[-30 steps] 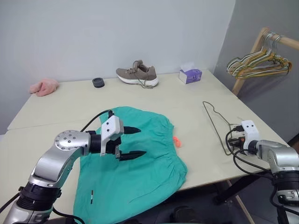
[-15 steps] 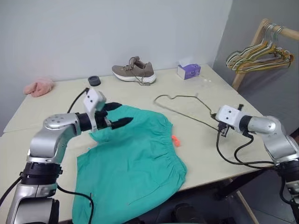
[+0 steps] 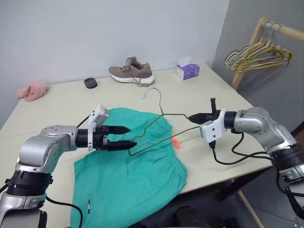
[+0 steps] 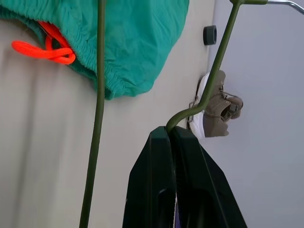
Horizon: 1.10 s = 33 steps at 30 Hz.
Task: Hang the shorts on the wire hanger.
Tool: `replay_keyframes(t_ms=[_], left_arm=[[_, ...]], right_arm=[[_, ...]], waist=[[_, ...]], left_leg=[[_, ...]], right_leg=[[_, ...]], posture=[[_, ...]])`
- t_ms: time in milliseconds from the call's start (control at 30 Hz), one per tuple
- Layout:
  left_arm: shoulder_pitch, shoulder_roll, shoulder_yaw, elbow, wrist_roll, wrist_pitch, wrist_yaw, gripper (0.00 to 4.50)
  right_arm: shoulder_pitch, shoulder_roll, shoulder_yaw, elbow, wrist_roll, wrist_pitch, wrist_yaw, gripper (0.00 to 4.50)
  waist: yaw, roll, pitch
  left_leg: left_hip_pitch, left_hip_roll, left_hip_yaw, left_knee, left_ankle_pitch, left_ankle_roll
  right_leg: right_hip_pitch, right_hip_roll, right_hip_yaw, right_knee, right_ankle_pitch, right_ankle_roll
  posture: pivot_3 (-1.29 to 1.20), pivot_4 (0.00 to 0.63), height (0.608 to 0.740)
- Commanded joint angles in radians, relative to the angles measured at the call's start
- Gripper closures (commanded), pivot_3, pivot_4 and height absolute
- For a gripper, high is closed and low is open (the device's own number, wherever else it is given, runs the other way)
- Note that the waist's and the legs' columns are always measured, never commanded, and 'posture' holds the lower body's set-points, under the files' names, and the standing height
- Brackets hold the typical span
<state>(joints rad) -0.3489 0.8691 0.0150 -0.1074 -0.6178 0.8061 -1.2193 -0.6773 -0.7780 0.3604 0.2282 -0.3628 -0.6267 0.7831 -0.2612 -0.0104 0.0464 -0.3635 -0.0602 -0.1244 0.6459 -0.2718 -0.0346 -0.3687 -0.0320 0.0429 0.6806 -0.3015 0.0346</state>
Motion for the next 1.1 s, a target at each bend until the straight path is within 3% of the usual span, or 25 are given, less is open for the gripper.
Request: replay_keyframes(t_ms=[33,167,267,700,900,1000,1100], left_arm=[[0.004,0.022,-0.018,-0.024,0.032,-0.043,-0.017,0.00],[0.030,0.032,-0.046,-0.027,0.067,-0.085,-0.036,0.00],[0.045,0.032,-0.051,-0.029,0.075,-0.100,-0.041,0.54],[0.077,0.020,-0.048,-0.033,0.082,-0.126,-0.044,4.47],[0.081,0.017,-0.048,-0.032,0.085,-0.134,-0.042,4.47],[0.081,0.016,-0.047,-0.028,0.094,-0.141,-0.037,4.50],[0.080,0.016,-0.051,-0.022,0.108,-0.157,-0.032,4.50]], right_arm=[[-0.037,0.015,-0.026,-0.030,0.032,-0.009,0.006,4.46],[-0.039,0.029,-0.035,-0.033,0.047,0.004,0.008,4.46],[-0.040,0.033,-0.037,-0.035,0.057,0.012,0.012,4.50],[-0.031,0.041,-0.035,-0.066,0.064,0.020,0.026,4.50],[-0.001,0.038,-0.027,-0.100,0.113,0.026,0.070,4.50],[0.011,0.033,-0.031,-0.115,0.142,0.046,0.098,3.80],[0.035,0.017,-0.039,-0.145,0.191,0.096,0.148,2.81]], waist=[[0.000,0.000,0.000],[0.000,0.000,0.000],[0.000,0.000,0.000],[0.000,0.000,0.000],[0.000,0.000,0.000],[0.000,0.000,0.000],[0.001,0.000,-0.001]], left_leg=[[0.000,0.000,0.000,0.000,0.000,0.000],[0.000,0.000,0.000,0.000,0.000,0.000],[0.000,0.000,0.000,0.001,0.000,0.000],[0.000,0.000,0.000,0.001,0.000,0.000],[0.000,0.000,0.000,0.001,0.000,0.000],[0.000,0.000,0.000,0.001,0.000,0.000],[0.000,0.000,0.000,0.001,0.000,0.000]], right_leg=[[0.000,0.000,0.000,0.000,0.000,0.000],[0.000,0.000,0.000,0.000,0.000,0.000],[0.000,0.000,0.000,0.000,0.000,-0.001],[0.000,0.000,0.000,0.001,0.000,-0.001],[0.000,0.000,0.000,0.001,0.000,-0.001],[0.000,0.000,0.000,0.001,0.000,-0.001],[0.001,0.000,0.000,0.001,0.000,-0.001]], posture=[[-0.29,0.000,0.740],[-0.29,0.000,0.740],[-0.29,0.000,0.740],[-0.28,0.000,0.740],[-0.28,0.000,0.740],[-0.28,0.000,0.740],[-0.28,0.000,0.740]])
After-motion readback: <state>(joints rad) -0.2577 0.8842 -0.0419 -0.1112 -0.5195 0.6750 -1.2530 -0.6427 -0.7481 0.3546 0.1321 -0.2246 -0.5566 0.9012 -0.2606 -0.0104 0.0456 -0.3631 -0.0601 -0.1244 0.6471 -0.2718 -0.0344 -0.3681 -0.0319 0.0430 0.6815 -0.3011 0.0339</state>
